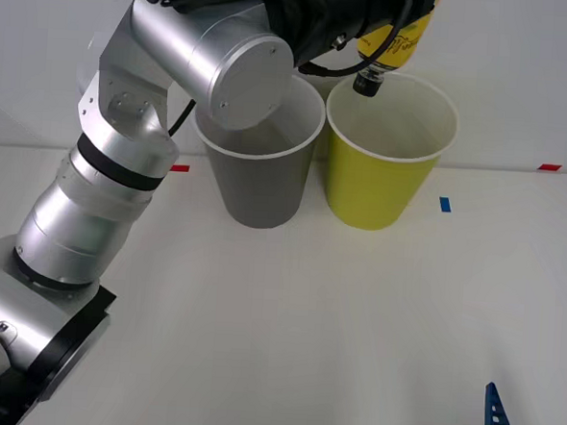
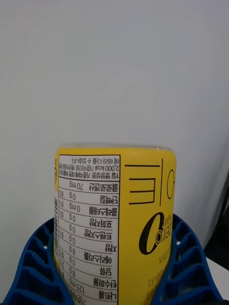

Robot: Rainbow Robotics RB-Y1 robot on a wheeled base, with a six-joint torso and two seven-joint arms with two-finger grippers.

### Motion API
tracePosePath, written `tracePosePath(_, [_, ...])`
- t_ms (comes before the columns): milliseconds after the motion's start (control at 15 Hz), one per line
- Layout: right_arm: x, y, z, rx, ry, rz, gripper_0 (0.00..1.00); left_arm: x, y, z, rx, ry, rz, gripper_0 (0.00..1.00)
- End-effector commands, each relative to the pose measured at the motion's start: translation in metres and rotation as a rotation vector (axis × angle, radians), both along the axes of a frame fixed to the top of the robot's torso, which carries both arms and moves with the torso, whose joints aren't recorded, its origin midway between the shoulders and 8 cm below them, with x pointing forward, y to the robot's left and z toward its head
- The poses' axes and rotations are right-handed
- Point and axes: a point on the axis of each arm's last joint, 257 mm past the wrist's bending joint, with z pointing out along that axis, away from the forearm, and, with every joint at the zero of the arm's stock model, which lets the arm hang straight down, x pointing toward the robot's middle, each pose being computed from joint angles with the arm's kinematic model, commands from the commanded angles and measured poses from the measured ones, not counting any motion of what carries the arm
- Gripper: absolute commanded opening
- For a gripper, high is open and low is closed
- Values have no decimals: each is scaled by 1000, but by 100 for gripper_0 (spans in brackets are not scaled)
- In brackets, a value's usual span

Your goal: Put cans in the gray bin and PET bottles in the light green bin.

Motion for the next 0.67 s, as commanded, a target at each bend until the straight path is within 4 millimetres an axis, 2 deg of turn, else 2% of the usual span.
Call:
tracePosePath(67, [0, 0, 0, 0, 0, 0, 100, 12, -9, 7, -17, -15, 1, 0])
tracePosePath(267, [0, 0, 0, 0, 0, 0, 100, 31, -17, 6, -45, -21, 9, 0])
tracePosePath(467, [0, 0, 0, 0, 0, 0, 100, 29, -36, 8, -50, -36, -15, 0])
tracePosePath(667, [0, 0, 0, 0, 0, 0, 100, 29, -39, 8, -50, -35, -19, 0])
